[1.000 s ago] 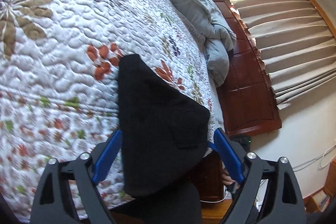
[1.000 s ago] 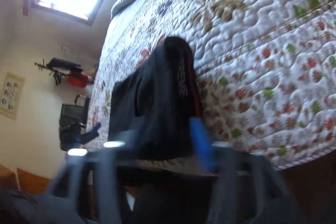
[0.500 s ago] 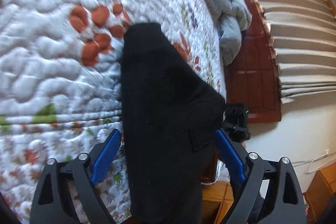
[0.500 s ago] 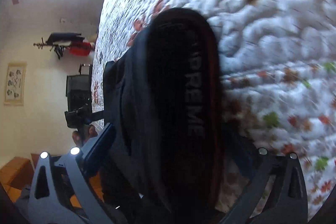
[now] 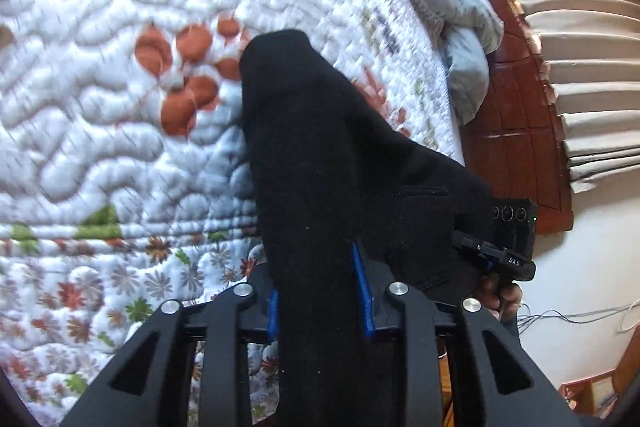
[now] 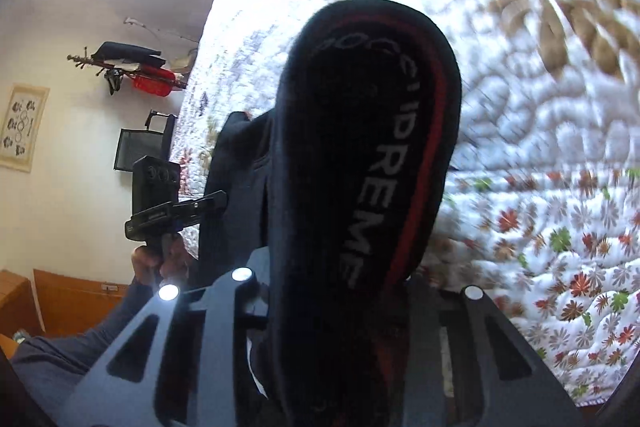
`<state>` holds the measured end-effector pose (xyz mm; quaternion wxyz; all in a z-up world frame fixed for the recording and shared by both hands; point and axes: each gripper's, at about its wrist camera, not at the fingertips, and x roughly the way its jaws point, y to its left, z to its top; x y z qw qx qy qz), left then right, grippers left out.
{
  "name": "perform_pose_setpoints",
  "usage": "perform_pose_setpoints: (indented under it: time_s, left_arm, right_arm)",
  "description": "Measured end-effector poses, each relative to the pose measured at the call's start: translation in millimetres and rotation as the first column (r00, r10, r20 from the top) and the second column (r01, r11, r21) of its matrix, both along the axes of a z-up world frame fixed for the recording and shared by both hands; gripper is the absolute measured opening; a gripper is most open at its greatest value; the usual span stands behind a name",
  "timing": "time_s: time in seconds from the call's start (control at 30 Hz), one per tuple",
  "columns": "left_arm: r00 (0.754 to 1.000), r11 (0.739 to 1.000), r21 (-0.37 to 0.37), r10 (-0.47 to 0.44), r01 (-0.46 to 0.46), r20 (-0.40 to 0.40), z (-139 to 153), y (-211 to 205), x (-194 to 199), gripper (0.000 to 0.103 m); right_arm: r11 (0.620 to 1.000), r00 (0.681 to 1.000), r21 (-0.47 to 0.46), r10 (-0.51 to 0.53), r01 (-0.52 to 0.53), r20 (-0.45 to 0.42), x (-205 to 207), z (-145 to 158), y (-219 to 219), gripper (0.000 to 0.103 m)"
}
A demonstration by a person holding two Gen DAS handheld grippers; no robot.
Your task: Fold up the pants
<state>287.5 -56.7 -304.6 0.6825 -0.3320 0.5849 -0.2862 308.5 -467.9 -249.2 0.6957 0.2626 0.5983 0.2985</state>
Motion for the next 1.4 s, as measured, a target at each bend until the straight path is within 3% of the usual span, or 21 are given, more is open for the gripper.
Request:
perform_pose_setpoints:
  time_s: [0.13,0.37,0.53,0.77,0.87,0.93,0.97,1.03,1.07,1.13,1.2,1.3,1.4]
  left_arm:
    - [0.998,0.999,-0.009,0.035,-0.035,0.060,30,31,13,0.029]
    - [0.982,0.991,0.053,0.116,-0.125,0.151,81,127,71,0.029]
    - [0.971,0.975,0.110,0.177,-0.195,0.159,77,210,127,0.029]
    - [0.965,0.953,0.152,0.251,-0.260,0.078,31,294,186,0.029]
    - [0.965,0.949,0.179,0.261,-0.261,0.023,2,308,199,0.032]
    - [0.967,0.947,0.196,0.256,-0.253,0.010,-13,309,197,0.041]
    - [0.967,0.947,0.198,0.253,-0.252,0.021,-16,306,195,0.045]
    - [0.964,0.949,0.169,0.266,-0.267,0.029,-17,306,190,0.049]
    - [0.960,0.948,0.154,0.280,-0.280,0.024,-15,309,186,0.050]
    - [0.947,0.929,0.188,0.309,-0.320,0.086,4,319,176,0.052]
    - [0.925,0.905,0.208,0.340,-0.371,0.170,26,328,165,0.059]
    - [0.888,0.894,0.128,0.393,-0.430,0.240,48,342,157,0.060]
    - [0.854,0.886,0.040,0.433,-0.463,0.288,61,341,157,0.065]
  right_arm:
    - [1.000,0.998,0.002,0.028,-0.028,0.058,15,29,34,0.029]
    - [0.994,0.985,0.027,0.104,-0.109,0.135,106,55,132,0.029]
    - [0.987,0.977,0.012,0.156,-0.159,0.144,189,37,227,0.029]
    - [0.981,0.979,0.010,0.190,-0.192,0.078,267,-13,321,0.029]
    - [0.984,0.983,0.010,0.179,-0.179,0.033,282,-41,330,0.030]
    - [0.990,0.990,0.033,0.137,-0.136,-0.026,290,-65,323,0.037]
    - [0.993,0.992,0.029,0.117,-0.115,-0.043,291,-76,318,0.050]
    - [0.993,0.993,0.052,0.108,-0.105,-0.044,285,-82,311,0.052]
    - [0.994,0.995,0.050,0.096,-0.094,-0.039,283,-76,306,0.054]
    - [0.998,0.999,0.040,0.049,-0.050,0.019,281,-53,292,0.056]
    - [0.999,0.993,0.005,-0.051,0.051,0.105,282,-24,271,0.045]
    - [0.994,0.975,0.063,-0.103,0.092,0.196,289,15,275,0.043]
    - [0.997,0.984,0.076,-0.028,0.015,0.178,301,15,313,0.039]
